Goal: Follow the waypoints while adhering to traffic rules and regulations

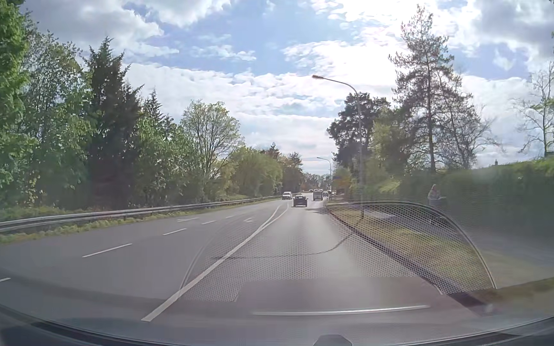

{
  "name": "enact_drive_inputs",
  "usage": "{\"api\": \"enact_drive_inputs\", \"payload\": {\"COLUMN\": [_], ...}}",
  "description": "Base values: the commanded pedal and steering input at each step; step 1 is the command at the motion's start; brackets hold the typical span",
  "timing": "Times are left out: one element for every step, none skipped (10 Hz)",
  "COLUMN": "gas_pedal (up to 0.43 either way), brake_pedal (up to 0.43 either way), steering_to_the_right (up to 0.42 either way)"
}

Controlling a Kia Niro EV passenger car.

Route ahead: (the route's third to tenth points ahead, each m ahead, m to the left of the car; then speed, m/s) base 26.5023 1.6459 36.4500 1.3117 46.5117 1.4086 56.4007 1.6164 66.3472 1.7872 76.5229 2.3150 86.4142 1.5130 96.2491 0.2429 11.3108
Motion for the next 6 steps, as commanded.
{"api": "enact_drive_inputs", "payload": {"gas_pedal": [0.110,0.110,0.110,0.110,0.110,0.110], "brake_pedal": [0.000,0.000,0.000,0.000,0.000,0.000], "steering_to_the_right": [0.001,0.001,0.001,0.001,0.001,0.001]}}
